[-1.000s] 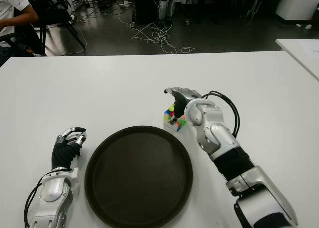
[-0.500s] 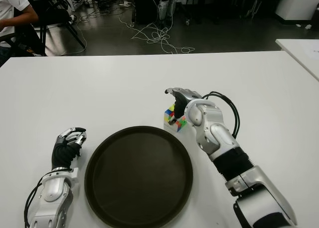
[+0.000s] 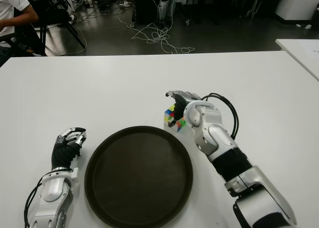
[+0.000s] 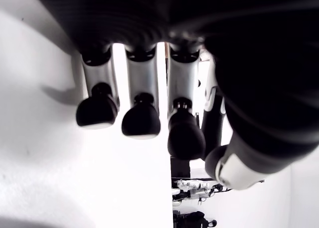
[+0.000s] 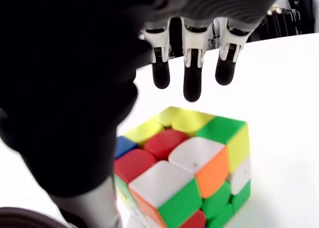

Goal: Pick up the Rubik's Cube and put it in the plate

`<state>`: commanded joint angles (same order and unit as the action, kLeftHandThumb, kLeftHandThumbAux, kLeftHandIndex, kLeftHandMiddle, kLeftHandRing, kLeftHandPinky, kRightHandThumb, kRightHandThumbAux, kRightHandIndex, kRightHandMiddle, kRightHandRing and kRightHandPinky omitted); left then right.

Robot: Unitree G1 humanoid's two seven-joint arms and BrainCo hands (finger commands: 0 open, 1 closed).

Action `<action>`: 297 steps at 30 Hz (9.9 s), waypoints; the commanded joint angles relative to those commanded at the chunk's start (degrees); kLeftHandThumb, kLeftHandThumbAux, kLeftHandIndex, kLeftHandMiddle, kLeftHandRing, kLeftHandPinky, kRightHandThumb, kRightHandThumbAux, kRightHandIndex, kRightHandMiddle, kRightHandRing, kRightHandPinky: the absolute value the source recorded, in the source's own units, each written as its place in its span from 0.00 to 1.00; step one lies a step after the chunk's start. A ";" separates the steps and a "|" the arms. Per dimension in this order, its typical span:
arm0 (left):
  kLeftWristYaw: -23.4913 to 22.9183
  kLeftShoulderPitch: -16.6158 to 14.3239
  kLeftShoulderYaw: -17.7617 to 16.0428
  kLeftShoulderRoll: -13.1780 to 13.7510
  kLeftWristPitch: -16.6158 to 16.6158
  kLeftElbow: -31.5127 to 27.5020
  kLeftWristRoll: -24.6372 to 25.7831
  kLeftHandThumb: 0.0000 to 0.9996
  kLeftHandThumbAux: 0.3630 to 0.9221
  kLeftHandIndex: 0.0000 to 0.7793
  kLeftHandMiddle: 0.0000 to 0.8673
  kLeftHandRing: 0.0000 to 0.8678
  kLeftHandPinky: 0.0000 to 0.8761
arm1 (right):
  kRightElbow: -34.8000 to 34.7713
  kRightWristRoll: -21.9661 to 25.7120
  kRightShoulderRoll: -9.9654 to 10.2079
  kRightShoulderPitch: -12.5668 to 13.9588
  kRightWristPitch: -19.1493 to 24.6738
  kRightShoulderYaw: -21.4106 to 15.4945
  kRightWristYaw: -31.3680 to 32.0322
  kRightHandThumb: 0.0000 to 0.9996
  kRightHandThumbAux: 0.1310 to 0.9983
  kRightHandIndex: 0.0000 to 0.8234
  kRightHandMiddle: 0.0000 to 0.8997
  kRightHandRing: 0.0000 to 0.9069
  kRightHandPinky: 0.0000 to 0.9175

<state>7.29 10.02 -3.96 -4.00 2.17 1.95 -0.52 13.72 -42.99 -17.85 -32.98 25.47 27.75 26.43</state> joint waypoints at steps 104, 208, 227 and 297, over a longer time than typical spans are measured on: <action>0.60 0.29 -0.19 -0.24 0.30 -0.77 -0.01 0.71 0.61 0.57 0.94 0.95 0.94 | -1.42 0.48 -1.53 2.89 -1.21 0.20 -1.17 0.00 0.85 0.08 0.15 0.15 0.12; 0.24 1.19 -0.36 -0.39 0.77 -2.06 1.30 0.71 0.61 0.57 0.93 0.95 0.93 | 1.81 0.98 1.01 4.83 -1.00 -0.47 -9.43 0.00 0.82 0.22 0.23 0.23 0.21; 0.45 1.26 -0.06 -0.02 1.24 -2.46 0.71 0.71 0.61 0.57 0.94 0.95 0.93 | 2.61 3.93 6.25 7.52 -3.61 -6.75 -25.79 0.33 0.83 0.78 0.86 0.86 0.85; -0.24 0.77 -0.50 0.16 -0.48 -1.16 0.73 0.71 0.61 0.57 0.93 0.95 0.93 | 2.15 6.67 7.35 7.25 -3.44 -8.47 -26.98 0.31 0.83 0.82 0.89 0.88 0.86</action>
<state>7.04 10.79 -4.46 -3.84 1.69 0.80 0.21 15.87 -36.32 -10.49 -25.72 22.03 19.28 -0.55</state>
